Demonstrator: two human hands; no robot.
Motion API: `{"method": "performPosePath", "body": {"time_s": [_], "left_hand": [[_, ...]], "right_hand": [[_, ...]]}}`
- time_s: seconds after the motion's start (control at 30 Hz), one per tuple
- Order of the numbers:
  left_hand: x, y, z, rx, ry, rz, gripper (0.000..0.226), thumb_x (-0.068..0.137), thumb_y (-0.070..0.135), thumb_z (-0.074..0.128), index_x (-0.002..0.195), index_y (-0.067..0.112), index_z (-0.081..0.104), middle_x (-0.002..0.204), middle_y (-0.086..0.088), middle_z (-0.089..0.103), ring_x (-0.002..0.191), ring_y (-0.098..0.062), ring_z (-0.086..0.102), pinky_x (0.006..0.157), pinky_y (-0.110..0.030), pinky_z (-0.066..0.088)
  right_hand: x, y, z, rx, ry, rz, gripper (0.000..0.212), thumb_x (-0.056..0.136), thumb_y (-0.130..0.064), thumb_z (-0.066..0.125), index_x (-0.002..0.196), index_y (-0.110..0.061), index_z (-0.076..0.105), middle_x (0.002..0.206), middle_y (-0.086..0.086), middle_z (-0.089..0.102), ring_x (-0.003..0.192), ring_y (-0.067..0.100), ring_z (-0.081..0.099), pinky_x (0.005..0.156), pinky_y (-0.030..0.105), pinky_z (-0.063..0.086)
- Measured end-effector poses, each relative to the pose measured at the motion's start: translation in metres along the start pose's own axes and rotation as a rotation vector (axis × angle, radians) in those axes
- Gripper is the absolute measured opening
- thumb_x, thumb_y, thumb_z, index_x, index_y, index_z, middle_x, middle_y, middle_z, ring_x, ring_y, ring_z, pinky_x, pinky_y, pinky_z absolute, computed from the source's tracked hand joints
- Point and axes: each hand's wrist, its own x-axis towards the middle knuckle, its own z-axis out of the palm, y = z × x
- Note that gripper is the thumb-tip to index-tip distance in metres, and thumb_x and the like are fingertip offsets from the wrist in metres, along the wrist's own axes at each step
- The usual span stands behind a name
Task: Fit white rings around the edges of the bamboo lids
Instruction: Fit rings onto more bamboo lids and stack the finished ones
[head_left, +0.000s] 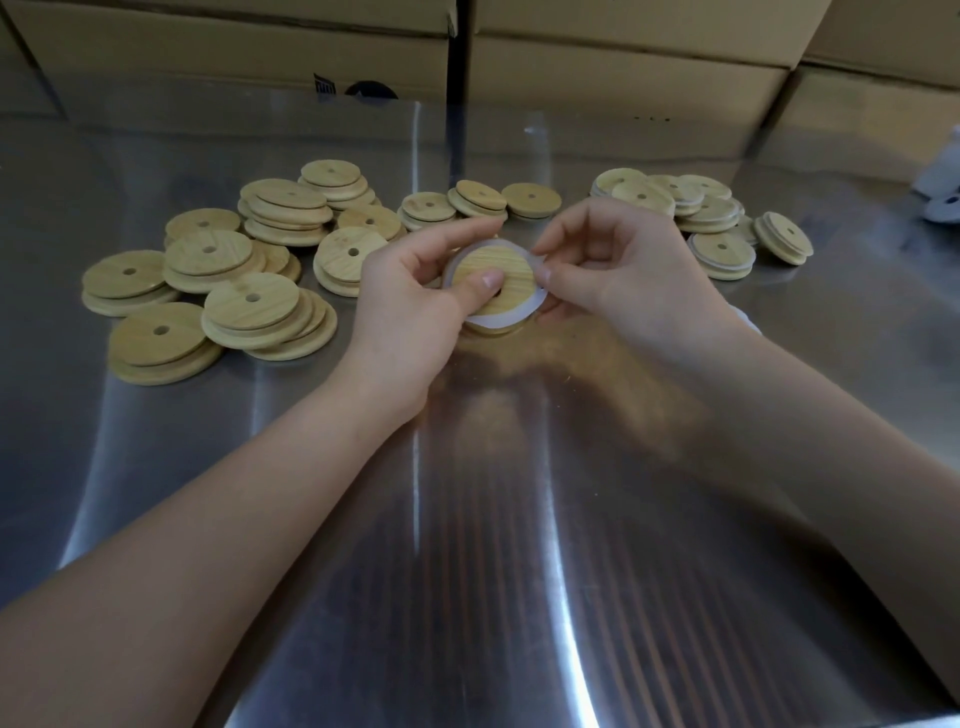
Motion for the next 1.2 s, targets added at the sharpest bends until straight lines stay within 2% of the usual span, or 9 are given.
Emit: {"method": "performPosePath", "body": {"time_s": [0.17,0.3,0.47,0.67,0.83,1.07,1.2], "left_hand": [[-0.001,0.001,0.0,-0.08,0.017,-0.06,0.037,0.087,-0.008,0.063,0.1,0.025,0.071,0.106,-0.004,0.073,0.102,-0.02,0.07,0.092,-0.048,0.056],[-0.002,0.001,-0.001,-0.103,-0.016,-0.107,0.036,0.09,-0.006,0.06,0.104,0.026,0.07,0.108,-0.001,0.071,0.102,-0.02,0.07,0.081,-0.049,0.06],[0.001,0.006,-0.005,-0.142,-0.032,-0.117,0.031,0.091,-0.004,0.06,0.107,0.021,0.069,0.105,-0.002,0.071,0.099,-0.022,0.071,0.076,-0.047,0.061],[0.0,0.005,-0.006,0.016,-0.06,-0.011,0.026,0.086,-0.004,0.067,0.099,0.019,0.066,0.106,-0.007,0.07,0.1,-0.022,0.069,0.087,-0.047,0.058],[-0.002,0.002,-0.001,0.166,-0.101,0.083,0.026,0.083,-0.004,0.071,0.096,0.018,0.065,0.103,-0.003,0.071,0.1,-0.015,0.068,0.092,-0.039,0.056],[0.001,0.0,-0.002,0.113,-0.063,0.02,0.025,0.083,-0.004,0.071,0.093,0.019,0.071,0.106,-0.008,0.073,0.102,-0.021,0.069,0.092,-0.038,0.056],[0.002,0.001,-0.002,0.079,-0.07,-0.037,0.025,0.085,-0.004,0.068,0.096,0.018,0.072,0.103,-0.009,0.074,0.1,-0.024,0.07,0.091,-0.039,0.056]], "right_hand": [[0.0,-0.002,0.0,-0.025,-0.016,-0.003,0.02,0.087,0.005,0.065,0.082,-0.013,0.058,0.066,0.005,0.064,0.057,0.013,0.066,0.06,0.024,0.056],[-0.001,-0.003,0.001,0.011,0.005,0.011,0.018,0.087,0.006,0.064,0.083,-0.01,0.058,0.069,0.009,0.064,0.06,0.014,0.066,0.061,0.027,0.058],[-0.004,0.001,0.007,0.115,0.021,0.059,0.014,0.087,0.006,0.066,0.086,-0.007,0.06,0.069,0.012,0.064,0.061,0.015,0.066,0.061,0.03,0.059],[-0.003,0.006,0.008,0.244,0.064,0.109,0.019,0.083,0.007,0.069,0.088,-0.01,0.062,0.068,0.005,0.065,0.06,0.014,0.065,0.058,0.027,0.057],[-0.003,0.008,0.007,0.12,0.054,0.03,0.029,0.082,0.009,0.068,0.09,-0.017,0.06,0.065,-0.002,0.065,0.062,0.012,0.065,0.059,0.026,0.056],[0.0,0.005,0.004,0.086,0.014,0.008,0.033,0.082,0.011,0.065,0.095,-0.015,0.051,0.059,-0.003,0.064,0.058,0.015,0.064,0.066,0.041,0.062],[0.002,0.006,0.0,0.084,0.009,0.016,0.035,0.079,0.01,0.066,0.097,-0.015,0.049,0.06,-0.001,0.065,0.058,0.017,0.066,0.066,0.043,0.062]]}}
